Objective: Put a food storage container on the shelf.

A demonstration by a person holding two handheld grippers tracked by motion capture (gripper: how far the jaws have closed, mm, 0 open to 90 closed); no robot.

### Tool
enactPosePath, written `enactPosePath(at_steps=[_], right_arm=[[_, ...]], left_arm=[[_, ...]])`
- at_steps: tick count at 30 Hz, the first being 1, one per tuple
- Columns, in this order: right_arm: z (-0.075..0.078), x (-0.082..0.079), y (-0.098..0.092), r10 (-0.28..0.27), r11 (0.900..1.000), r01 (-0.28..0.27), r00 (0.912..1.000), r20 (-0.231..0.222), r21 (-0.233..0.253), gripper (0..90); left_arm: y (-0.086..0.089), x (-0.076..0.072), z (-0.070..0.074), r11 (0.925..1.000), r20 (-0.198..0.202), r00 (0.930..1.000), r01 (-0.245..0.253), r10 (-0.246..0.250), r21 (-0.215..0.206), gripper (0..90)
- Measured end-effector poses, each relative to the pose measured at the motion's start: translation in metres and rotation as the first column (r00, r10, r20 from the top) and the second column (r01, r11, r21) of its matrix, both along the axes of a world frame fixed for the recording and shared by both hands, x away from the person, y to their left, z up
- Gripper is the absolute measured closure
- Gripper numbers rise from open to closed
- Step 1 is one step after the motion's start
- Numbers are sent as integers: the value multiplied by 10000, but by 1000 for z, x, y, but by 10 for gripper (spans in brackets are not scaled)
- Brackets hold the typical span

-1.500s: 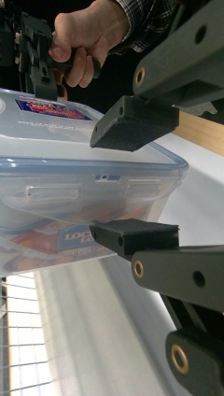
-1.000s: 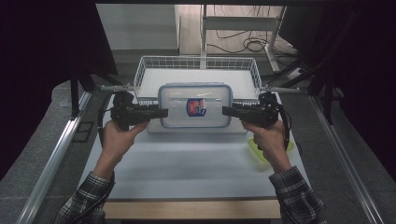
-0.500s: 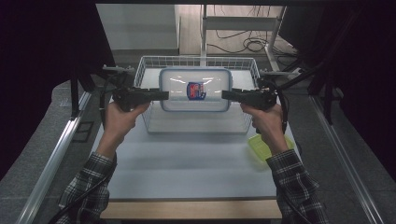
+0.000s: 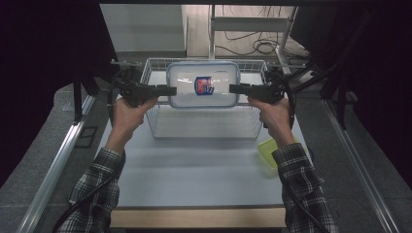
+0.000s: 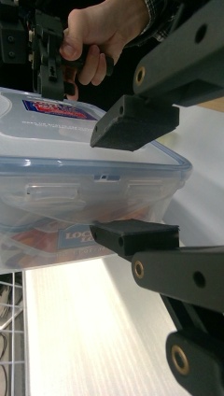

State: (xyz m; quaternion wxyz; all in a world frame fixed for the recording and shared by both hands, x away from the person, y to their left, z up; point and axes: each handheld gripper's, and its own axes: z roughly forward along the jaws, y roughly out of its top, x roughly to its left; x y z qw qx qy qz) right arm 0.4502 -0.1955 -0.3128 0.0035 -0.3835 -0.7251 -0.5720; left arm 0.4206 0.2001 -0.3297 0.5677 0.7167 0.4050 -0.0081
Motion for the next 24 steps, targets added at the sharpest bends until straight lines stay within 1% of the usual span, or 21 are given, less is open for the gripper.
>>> enactPosePath(at_steps=[1, 4, 9, 10, 12, 17, 19, 24], right_arm=[[0, 1, 0, -29, 10000, 29, 10000, -27, -39, 490], [-2, 5, 1, -102, 9999, 102, 9999, -91, -6, 487], [-1, 7, 2, -317, 9995, 316, 9994, -117, -94, 482], [-1, 7, 2, -391, 9991, 391, 9992, -41, -141, 481], [0, 6, 2, -456, 9988, 454, 9989, -105, -199, 481], [1, 5, 3, -577, 9979, 574, 9983, -87, -296, 483], [1, 5, 3, -613, 9978, 609, 9980, -152, -266, 485], [1, 7, 3, -625, 9977, 622, 9980, -110, -264, 481]], left_arm=[[0, 1, 0, 10000, -4, 10000, -36, 36, 57, 537], [-1, 3, 0, 9999, 31, 9999, -119, 119, 21, 535], [-3, 4, 2, 9996, 27, 9998, -193, 192, 198, 533], [-3, 4, 3, 9994, 47, 9997, -226, 225, 251, 530], [-5, 4, 3, 9988, 111, 9995, -296, 292, 399, 521], [-6, 4, 4, 9984, 131, 9992, -376, 371, 415, 513], [-6, 5, 3, 9986, 130, 9992, -374, 369, 375, 513], [-6, 6, 3, 9987, 146, 9991, -400, 395, 312, 511]])
